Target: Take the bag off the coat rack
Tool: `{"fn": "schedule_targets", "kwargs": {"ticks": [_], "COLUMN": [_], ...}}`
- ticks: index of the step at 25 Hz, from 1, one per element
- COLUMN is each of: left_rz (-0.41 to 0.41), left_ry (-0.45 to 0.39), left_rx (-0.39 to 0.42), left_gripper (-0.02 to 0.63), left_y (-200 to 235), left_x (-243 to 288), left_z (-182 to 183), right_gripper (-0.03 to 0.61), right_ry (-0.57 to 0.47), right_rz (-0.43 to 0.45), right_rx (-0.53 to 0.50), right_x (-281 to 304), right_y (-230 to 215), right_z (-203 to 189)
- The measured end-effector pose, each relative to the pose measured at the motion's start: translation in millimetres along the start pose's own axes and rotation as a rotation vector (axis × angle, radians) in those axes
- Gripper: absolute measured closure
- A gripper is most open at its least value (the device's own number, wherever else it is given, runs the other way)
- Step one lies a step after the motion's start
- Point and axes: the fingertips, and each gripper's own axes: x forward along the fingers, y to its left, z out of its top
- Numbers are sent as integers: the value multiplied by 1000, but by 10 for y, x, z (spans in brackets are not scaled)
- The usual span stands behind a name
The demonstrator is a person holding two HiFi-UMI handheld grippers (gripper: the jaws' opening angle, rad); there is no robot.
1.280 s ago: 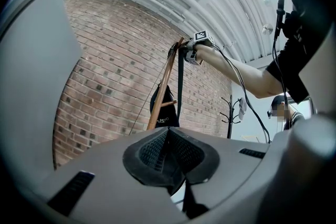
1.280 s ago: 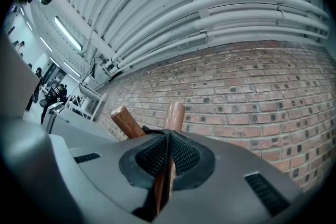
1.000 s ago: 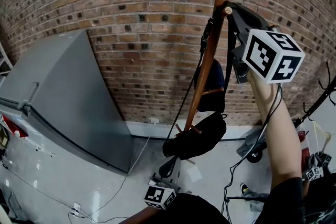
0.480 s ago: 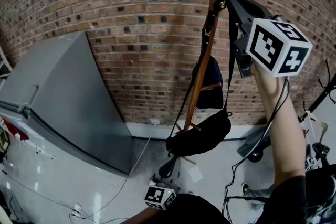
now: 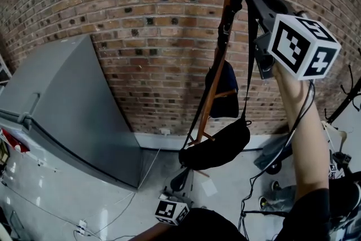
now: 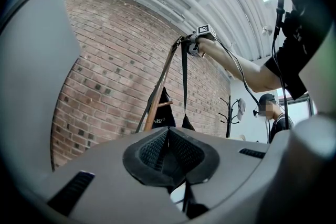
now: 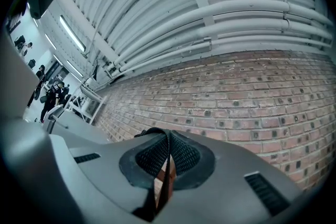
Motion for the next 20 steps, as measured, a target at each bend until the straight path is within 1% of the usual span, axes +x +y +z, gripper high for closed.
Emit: {"fn": "schedule_targets", "kwargs": {"ticks": [4,8,12,20], "left_rz": [-6,-7,-16,-26], "left_ry": [-8,-10,-15,-3], "left_rx": [10,21,23,22], "left_gripper": [598,598,598,598], "left_y": [-10,-13,-51,-147], "left_x": [13,24,32,28], "left_z": [16,18,36,75], "right_gripper": [561,561,561,561], "right_ry": [-22,-57,-72,-48], "right_rz": [2,-10,4,13], "right_rx": [-3,-32,-11,13], "right_x": [-47,-168,-311,-569], "right_y": [-8,-41,-19,48], "right_z": [108,246,323,121]}}
